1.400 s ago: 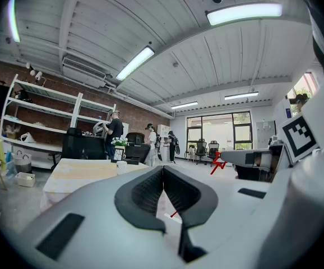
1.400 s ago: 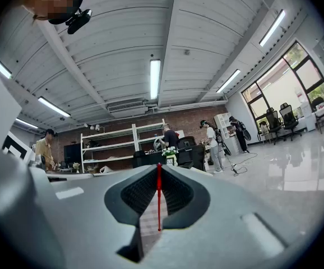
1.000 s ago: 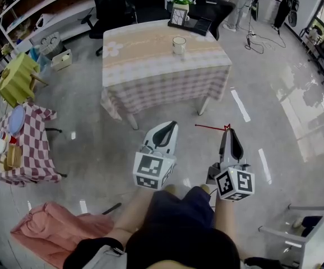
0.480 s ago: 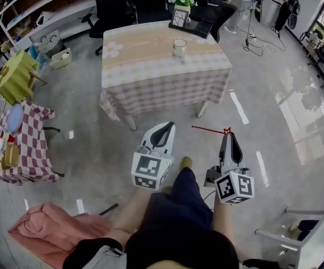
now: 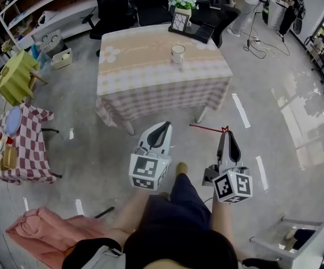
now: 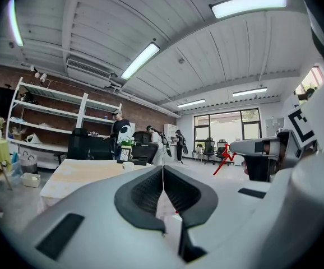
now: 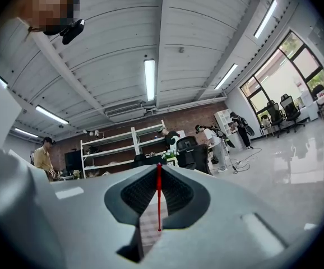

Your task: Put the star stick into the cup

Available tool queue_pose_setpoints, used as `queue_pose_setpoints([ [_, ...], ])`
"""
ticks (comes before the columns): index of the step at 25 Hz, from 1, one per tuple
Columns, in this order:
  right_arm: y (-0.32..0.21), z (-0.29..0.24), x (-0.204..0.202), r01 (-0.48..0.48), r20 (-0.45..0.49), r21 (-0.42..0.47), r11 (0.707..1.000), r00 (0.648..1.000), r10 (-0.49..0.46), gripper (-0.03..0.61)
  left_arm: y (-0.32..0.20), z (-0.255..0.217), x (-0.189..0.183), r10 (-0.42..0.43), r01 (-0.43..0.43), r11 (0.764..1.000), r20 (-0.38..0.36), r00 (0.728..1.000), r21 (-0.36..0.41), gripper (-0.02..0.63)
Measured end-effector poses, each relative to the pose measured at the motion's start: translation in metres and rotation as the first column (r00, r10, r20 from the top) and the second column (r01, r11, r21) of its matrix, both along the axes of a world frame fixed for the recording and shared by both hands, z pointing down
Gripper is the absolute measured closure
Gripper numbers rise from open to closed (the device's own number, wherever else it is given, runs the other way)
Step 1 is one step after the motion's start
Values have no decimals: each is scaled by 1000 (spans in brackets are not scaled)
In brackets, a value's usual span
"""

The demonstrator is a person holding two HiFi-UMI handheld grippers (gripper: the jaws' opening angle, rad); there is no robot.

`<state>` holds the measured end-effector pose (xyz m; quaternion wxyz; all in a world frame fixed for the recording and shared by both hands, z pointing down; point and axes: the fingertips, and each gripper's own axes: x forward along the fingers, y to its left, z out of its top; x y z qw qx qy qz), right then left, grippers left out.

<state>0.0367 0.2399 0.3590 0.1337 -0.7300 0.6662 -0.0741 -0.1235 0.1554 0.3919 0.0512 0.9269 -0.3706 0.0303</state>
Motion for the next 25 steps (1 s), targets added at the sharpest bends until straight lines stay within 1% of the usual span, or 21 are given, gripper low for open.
queue_pose_setpoints([
  [7,-39,2,29,11,10,-6,1000,1000,-11,560,-36,-1,25,-22,22,1000,14,1000,2,601],
  [15,-94,7,52,60,19,-12,998,998,-60,560,-83,8,52,-38,38,999,32,999,-10,601],
  [25,-156,10,81,92,34,-13,996,995,-91,560,-138,13,75,-76,77,997,47,996,-23,601],
])
